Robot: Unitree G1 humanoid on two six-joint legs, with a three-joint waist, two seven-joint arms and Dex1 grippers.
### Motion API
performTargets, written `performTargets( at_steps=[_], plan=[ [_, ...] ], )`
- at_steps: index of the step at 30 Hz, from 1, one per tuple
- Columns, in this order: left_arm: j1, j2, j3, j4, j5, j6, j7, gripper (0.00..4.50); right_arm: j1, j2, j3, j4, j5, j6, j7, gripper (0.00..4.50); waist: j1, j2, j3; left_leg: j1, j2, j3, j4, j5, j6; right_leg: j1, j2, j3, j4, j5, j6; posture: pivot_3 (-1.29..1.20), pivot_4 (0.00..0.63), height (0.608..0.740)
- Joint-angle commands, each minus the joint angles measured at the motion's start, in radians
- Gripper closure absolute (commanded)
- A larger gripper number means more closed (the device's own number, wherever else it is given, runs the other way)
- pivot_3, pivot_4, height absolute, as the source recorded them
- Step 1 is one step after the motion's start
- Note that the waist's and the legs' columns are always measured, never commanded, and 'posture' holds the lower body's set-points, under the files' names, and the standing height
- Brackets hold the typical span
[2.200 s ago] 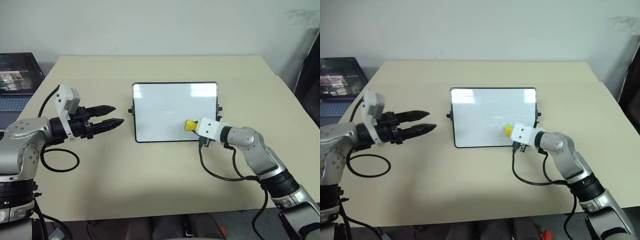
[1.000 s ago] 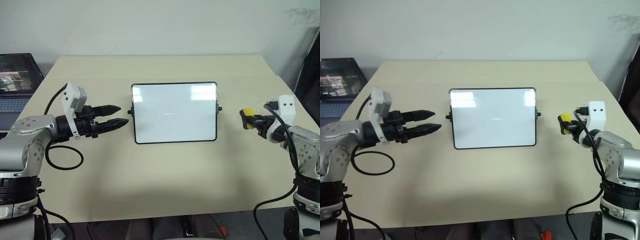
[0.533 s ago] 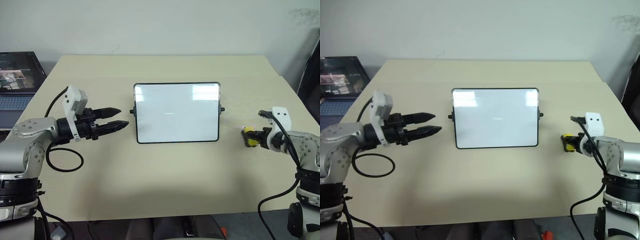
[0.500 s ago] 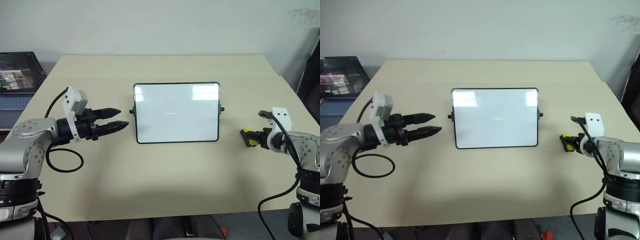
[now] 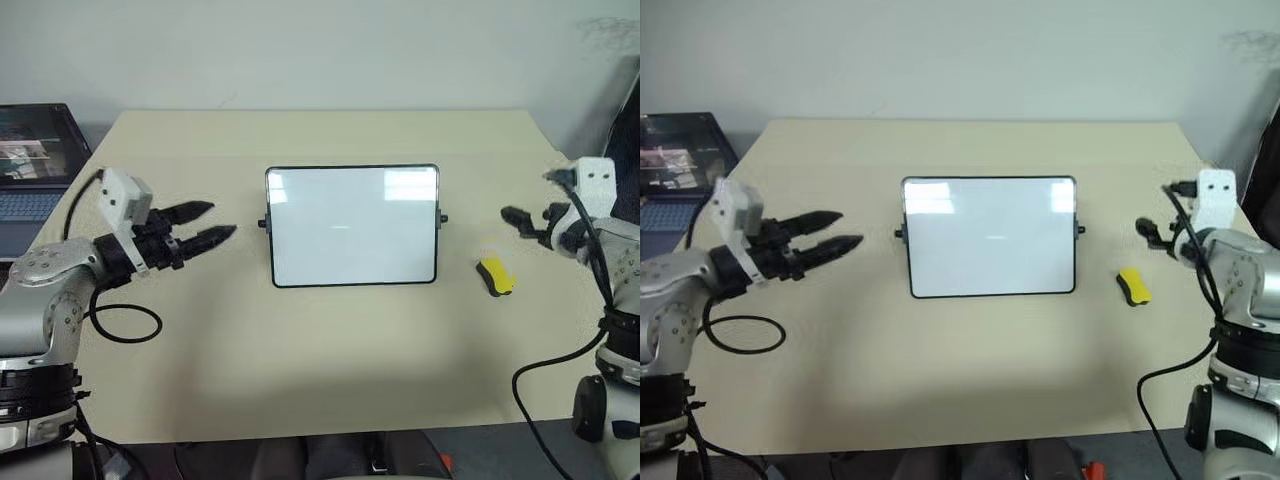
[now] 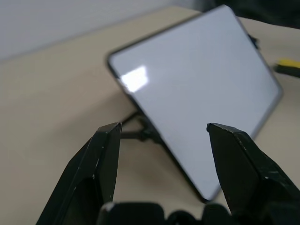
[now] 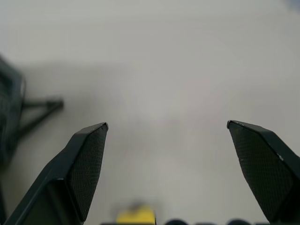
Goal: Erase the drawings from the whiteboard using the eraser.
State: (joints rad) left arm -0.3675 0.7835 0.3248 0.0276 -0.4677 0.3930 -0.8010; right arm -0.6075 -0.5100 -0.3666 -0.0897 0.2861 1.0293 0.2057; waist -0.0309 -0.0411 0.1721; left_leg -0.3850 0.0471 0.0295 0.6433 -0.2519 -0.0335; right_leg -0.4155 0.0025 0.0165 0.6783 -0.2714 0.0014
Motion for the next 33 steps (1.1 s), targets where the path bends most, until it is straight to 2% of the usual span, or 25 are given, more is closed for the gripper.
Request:
performTargets(
  at_steps=[1, 5, 8, 18, 22, 33],
  plan=[
    [-0.047, -0.037, 0.052, 0.075, 0.094, -0.127, 0.164, 1.36, 0.027, 0.054, -0.011, 0.030, -0.023, -0.240, -0.018, 0.02, 0.000, 0.000, 0.000, 0.000, 0.000, 0.000, 0.000, 0.000, 0.000, 0.000, -0.001, 0.000, 0.000, 0.000, 0.000, 0.00, 0.150, 0.740],
    [-0.090, -0.126, 0.077, 0.134, 0.177, -0.228, 0.382, 1.36, 0.109, 0.110, 0.014, 0.079, -0.071, -0.495, -0.025, 0.02, 0.003, 0.000, 0.000, -0.003, 0.001, 0.000, 0.000, 0.000, 0.000, -0.001, -0.005, 0.000, 0.000, 0.001, 0.000, 0.00, 0.150, 0.740],
    [-0.085, -0.269, 0.099, 0.074, 0.196, -0.250, 0.575, 1.36, 0.144, 0.180, -0.001, 0.144, -0.063, -0.687, -0.034, 0.02, 0.005, -0.001, -0.001, -0.006, -0.001, -0.001, 0.001, 0.000, 0.000, -0.002, -0.008, 0.000, -0.001, 0.004, 0.001, 0.00, 0.150, 0.740],
    [0.053, -0.470, 0.052, 0.024, 0.266, -0.323, 0.726, 1.36, 0.127, 0.214, 0.004, 0.338, -0.049, -0.936, -0.012, 0.02, -0.001, -0.001, -0.001, -0.004, 0.000, 0.000, 0.002, 0.000, 0.000, -0.002, -0.007, 0.002, 0.001, 0.006, 0.004, 0.00, 0.150, 0.740],
    [0.101, -0.507, 0.042, 0.034, 0.284, -0.350, 0.757, 1.36, 0.095, 0.228, 0.027, 0.376, -0.033, -0.983, 0.019, 0.02, -0.001, -0.001, -0.001, -0.004, 0.000, 0.001, 0.002, 0.000, 0.000, -0.002, -0.007, 0.002, 0.001, 0.006, 0.004, 0.00, 0.150, 0.740],
    [0.048, -0.453, 0.063, 0.101, 0.261, -0.382, 0.731, 1.36, 0.045, 0.267, 0.075, 0.429, -0.053, -1.021, -0.009, 0.02, 0.003, -0.001, -0.001, -0.004, -0.001, 0.001, 0.002, 0.000, 0.000, -0.001, -0.006, 0.001, 0.000, 0.006, 0.004, 0.00, 0.150, 0.740]
  ],
)
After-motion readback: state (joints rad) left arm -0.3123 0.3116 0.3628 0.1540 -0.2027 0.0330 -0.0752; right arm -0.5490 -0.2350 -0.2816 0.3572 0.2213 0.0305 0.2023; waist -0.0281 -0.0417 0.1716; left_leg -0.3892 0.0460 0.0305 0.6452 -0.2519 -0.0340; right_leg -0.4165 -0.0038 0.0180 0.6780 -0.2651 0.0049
